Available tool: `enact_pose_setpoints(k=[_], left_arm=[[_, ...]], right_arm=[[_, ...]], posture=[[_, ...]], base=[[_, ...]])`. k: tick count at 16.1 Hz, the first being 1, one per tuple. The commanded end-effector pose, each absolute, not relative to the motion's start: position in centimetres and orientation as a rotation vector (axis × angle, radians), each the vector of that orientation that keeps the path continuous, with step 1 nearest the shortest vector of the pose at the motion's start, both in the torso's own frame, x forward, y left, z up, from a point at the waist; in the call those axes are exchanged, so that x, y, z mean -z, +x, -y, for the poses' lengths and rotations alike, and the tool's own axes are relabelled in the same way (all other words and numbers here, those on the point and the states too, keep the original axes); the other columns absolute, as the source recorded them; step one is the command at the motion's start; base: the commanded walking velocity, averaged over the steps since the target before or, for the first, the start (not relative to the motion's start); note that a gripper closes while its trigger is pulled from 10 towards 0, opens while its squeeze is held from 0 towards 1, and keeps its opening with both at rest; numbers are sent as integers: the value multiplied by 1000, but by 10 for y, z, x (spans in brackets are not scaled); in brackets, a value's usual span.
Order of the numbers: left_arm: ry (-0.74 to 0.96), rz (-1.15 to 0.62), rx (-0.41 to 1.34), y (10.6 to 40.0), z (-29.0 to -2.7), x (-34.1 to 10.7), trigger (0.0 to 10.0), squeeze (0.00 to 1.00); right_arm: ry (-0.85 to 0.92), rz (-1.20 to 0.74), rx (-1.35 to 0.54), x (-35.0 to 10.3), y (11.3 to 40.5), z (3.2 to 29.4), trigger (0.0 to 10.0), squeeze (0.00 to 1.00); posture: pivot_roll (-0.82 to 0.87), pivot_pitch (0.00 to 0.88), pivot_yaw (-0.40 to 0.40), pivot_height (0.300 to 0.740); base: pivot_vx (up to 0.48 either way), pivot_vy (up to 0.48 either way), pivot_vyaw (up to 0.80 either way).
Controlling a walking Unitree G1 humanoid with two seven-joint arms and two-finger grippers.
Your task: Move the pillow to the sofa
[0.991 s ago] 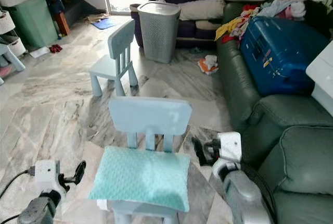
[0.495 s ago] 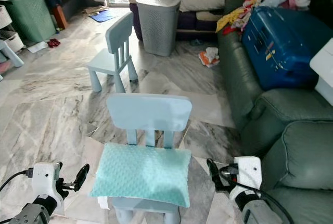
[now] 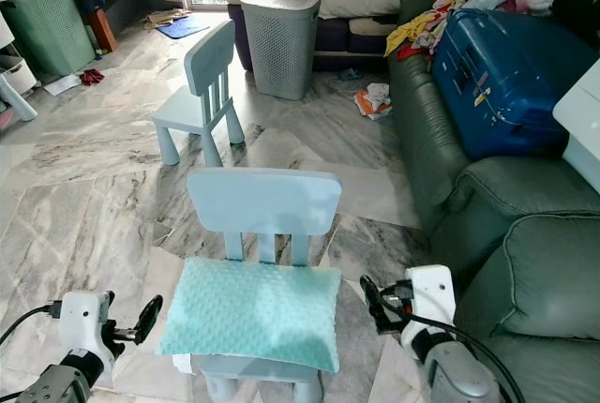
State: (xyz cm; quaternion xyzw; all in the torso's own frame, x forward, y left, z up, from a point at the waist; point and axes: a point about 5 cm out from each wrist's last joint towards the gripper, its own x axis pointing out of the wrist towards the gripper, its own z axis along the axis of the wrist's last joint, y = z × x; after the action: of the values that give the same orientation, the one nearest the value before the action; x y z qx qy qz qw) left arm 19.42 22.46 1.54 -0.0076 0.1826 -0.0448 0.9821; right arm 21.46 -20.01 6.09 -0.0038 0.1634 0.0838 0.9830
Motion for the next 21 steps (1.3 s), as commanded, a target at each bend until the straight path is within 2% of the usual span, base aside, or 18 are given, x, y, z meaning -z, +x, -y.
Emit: enact_pose_setpoints(k=[1, 18, 21], left_arm=[[-1, -386, 77, 191, -232, -12, 10000, 0], [-6, -434, 80, 186, -241, 16, 10000, 0], [-4, -415, 86, 188, -238, 12, 10000, 0]], right_arm=[[-4, -314, -182, -67, 217, 198, 10000, 0], [29, -314, -252, -68, 213, 185, 10000, 0], [32, -314, -259, -69, 215, 183, 10000, 0]], posture=[[-81, 62, 11, 740], [-92, 84, 12, 740], [-92, 85, 12, 714]], base=[[0, 0, 0], [0, 0, 0], [0, 0, 0]])
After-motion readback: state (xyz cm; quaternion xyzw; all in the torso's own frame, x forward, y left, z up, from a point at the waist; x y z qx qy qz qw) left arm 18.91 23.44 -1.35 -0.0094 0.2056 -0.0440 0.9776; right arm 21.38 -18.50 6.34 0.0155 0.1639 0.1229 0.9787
